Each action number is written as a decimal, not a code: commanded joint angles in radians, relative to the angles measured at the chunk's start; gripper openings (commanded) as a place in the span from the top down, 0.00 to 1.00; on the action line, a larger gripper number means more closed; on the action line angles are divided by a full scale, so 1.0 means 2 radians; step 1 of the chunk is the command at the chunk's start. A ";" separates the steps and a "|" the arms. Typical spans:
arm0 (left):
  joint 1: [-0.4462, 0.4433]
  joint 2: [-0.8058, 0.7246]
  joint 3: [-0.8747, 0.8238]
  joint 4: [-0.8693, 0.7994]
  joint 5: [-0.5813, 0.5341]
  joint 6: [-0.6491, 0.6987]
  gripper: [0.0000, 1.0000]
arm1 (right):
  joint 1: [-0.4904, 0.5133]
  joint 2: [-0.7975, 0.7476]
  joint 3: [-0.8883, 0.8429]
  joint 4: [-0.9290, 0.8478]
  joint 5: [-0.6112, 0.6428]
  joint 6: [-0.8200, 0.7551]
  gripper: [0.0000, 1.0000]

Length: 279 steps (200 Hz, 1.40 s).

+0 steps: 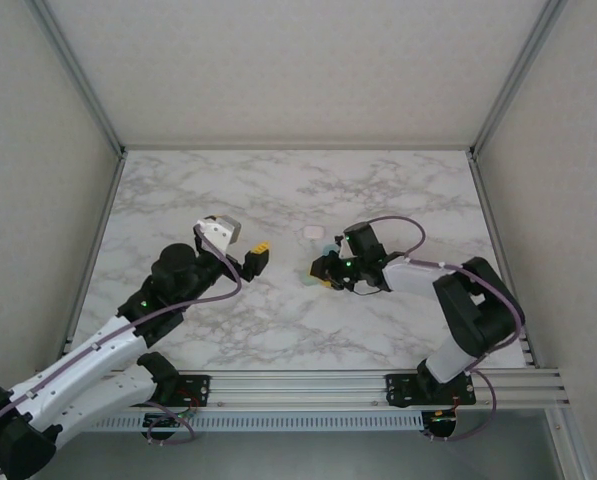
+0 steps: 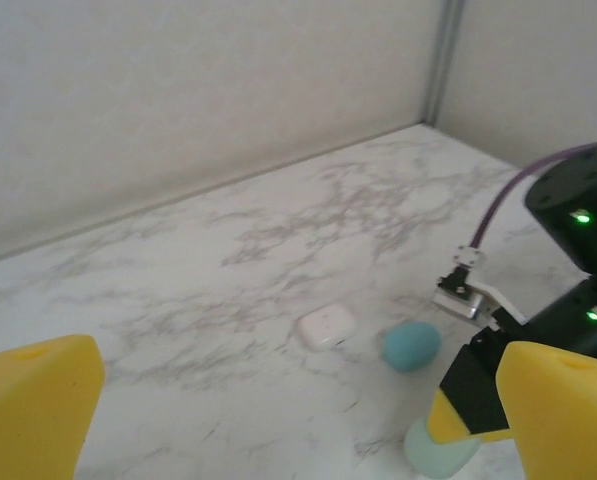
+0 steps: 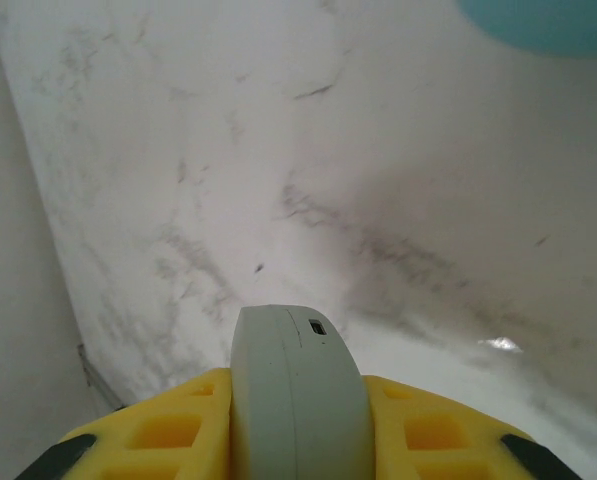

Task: Insert the wireless bluetooth earbuds into the charging case

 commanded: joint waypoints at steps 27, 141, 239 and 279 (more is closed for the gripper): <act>0.001 0.009 0.012 -0.028 -0.054 -0.025 0.00 | 0.002 0.047 -0.014 0.073 0.026 -0.003 0.73; 0.184 0.081 0.014 -0.062 -0.158 -0.072 0.00 | -0.030 -0.234 0.046 -0.294 0.586 -0.221 0.09; 0.343 0.273 -0.079 0.221 -0.065 -0.023 0.00 | -0.223 -0.074 -0.077 0.181 0.297 -0.489 0.05; 0.353 0.277 -0.089 0.235 0.012 0.014 0.00 | -0.263 -0.056 -0.156 0.335 0.211 -0.465 0.04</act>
